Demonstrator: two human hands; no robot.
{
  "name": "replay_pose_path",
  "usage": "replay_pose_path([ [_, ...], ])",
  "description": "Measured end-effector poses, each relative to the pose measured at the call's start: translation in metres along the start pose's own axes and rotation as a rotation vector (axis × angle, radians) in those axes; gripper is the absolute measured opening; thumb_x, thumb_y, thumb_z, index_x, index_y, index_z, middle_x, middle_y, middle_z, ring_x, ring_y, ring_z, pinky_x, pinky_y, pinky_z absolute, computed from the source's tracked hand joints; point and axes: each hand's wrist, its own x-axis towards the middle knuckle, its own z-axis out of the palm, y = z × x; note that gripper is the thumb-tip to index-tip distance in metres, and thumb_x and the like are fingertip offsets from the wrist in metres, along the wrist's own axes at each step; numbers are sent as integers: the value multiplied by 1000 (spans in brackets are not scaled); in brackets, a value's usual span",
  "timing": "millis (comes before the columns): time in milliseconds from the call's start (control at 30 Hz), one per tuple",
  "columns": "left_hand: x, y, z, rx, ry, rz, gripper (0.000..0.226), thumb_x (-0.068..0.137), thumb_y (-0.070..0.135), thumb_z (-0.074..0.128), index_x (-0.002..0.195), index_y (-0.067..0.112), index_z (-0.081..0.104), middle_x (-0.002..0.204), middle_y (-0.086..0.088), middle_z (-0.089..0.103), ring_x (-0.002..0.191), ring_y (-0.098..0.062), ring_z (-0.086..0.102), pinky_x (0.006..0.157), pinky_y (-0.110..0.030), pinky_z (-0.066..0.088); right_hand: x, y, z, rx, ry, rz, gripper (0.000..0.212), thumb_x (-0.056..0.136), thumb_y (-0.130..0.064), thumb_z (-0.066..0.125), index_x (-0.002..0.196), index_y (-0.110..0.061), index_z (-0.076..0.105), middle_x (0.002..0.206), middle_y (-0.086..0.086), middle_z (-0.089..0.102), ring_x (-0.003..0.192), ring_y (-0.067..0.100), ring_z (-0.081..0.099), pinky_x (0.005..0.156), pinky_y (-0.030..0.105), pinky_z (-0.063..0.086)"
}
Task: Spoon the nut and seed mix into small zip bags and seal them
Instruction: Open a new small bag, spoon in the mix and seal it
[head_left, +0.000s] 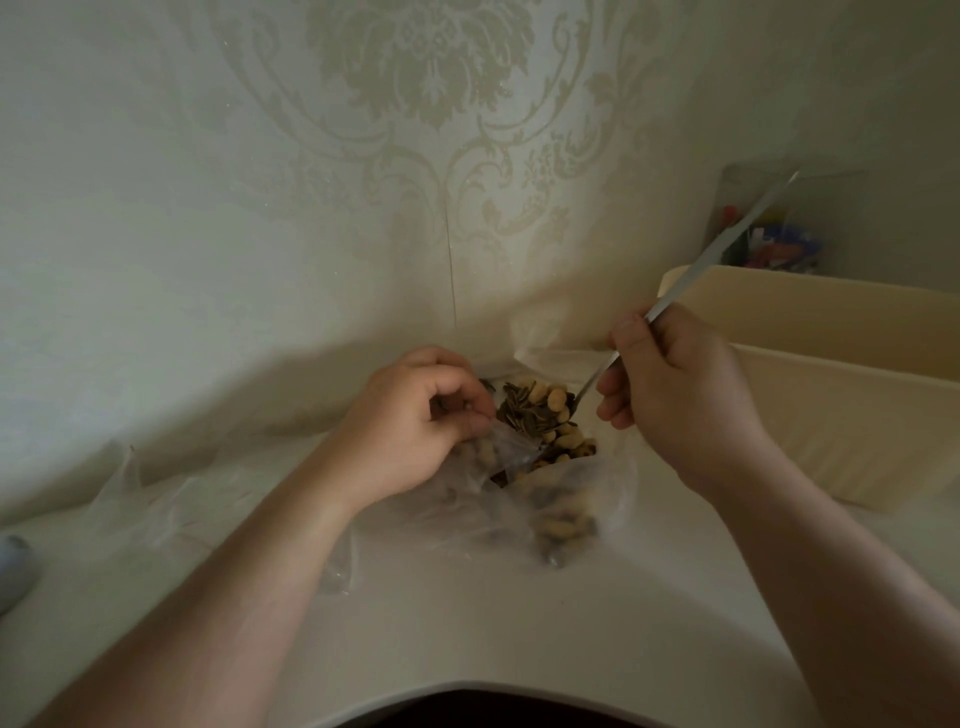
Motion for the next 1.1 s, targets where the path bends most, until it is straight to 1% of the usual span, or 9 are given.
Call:
replay_pose_path([
  [133, -1, -2, 3, -144, 16, -3, 37, 94, 12, 76, 86, 48, 72, 100, 13, 76, 89, -13, 71, 86, -44, 59, 0, 1, 1, -21, -14, -5, 27, 110, -35, 47, 91, -22, 61, 71, 2, 71, 58, 19, 71, 57, 35, 56],
  [233, -2, -3, 8, -174, 36, -23, 38, 98, 8, 70, 89, 45, 71, 98, 8, 78, 88, -20, 73, 83, -50, 61, -1, 0, 1, -36, -18, -16, 26, 110, -35, 47, 91, -24, 61, 71, 1, 71, 58, 18, 71, 57, 34, 56],
  [367, -3, -4, 7, -147, 88, -27, 21, 102, 11, 65, 95, 30, 68, 81, 8, 74, 74, -9, 69, 70, -30, 55, 0, 1, 0, -53, 5, -20, 27, 110, -35, 47, 91, -23, 61, 71, 1, 71, 58, 17, 71, 56, 31, 54],
  [500, -3, 1, 3, -144, 68, -30, 26, 100, 7, 68, 94, 32, 72, 75, 16, 74, 70, 4, 67, 66, -12, 46, 1, 1, -1, -50, 15, -13, 26, 110, -35, 47, 91, -23, 62, 71, 0, 71, 58, 18, 71, 56, 31, 54],
  [600, -3, 3, 2, -123, 51, -23, 22, 100, 6, 67, 94, 26, 73, 79, 15, 76, 70, 4, 69, 64, -11, 46, 1, 1, -2, -60, 13, -15, 26, 110, -35, 47, 91, -23, 62, 72, 0, 72, 59, 18, 71, 56, 33, 55],
  [733, -4, 6, 0, -58, 71, 45, 26, 99, 3, 68, 89, 27, 69, 104, 9, 66, 77, 0, 73, 69, -11, 50, 0, 0, -2, -66, 13, -9, 27, 110, -36, 47, 92, -23, 62, 72, -1, 72, 59, 18, 71, 56, 32, 56],
  [867, -5, 3, 1, 12, 54, 33, 28, 101, 10, 66, 92, 35, 68, 79, 12, 73, 73, -3, 72, 67, -19, 53, 0, 1, -1, -61, 18, -3, 26, 110, -35, 47, 92, -24, 62, 73, 0, 72, 59, 17, 72, 56, 31, 55],
  [967, -6, 5, 1, 28, 77, 29, 25, 103, 7, 63, 93, 30, 66, 73, 23, 70, 68, 5, 67, 61, -8, 44, 0, -1, -1, -45, 14, -2, 26, 110, -35, 47, 92, -23, 62, 73, 0, 72, 60, 19, 72, 56, 31, 56],
  [1100, -7, 9, 2, -15, 75, -4, 26, 105, 5, 57, 104, 28, 67, 85, 18, 73, 75, 4, 69, 65, -7, 46, 0, 0, -1, -56, 20, -13, 27, 110, -35, 47, 92, -22, 62, 73, -1, 72, 59, 18, 71, 56, 31, 55],
])
